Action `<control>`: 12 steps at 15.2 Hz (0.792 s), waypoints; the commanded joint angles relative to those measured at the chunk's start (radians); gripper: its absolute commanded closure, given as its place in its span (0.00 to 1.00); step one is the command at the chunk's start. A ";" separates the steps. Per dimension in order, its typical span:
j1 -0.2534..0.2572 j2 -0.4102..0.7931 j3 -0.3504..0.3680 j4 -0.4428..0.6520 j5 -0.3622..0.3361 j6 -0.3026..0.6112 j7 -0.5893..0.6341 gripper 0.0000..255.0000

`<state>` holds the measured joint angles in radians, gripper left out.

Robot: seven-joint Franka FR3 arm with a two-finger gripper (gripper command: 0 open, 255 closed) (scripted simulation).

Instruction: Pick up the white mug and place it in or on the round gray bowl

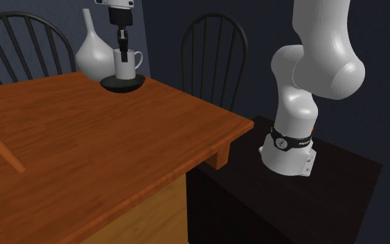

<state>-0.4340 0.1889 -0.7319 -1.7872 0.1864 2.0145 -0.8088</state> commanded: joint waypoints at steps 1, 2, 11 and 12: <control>0.000 0.000 0.000 0.000 0.000 0.000 0.000 1.00; 0.000 0.000 0.000 0.000 0.000 0.000 0.000 0.00; 0.005 -0.038 -0.008 0.087 -0.033 -0.114 0.022 0.00; 0.005 -0.038 -0.008 0.087 -0.033 -0.114 0.022 0.00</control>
<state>-0.4309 0.1556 -0.7405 -1.7088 0.1576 1.9136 -0.7914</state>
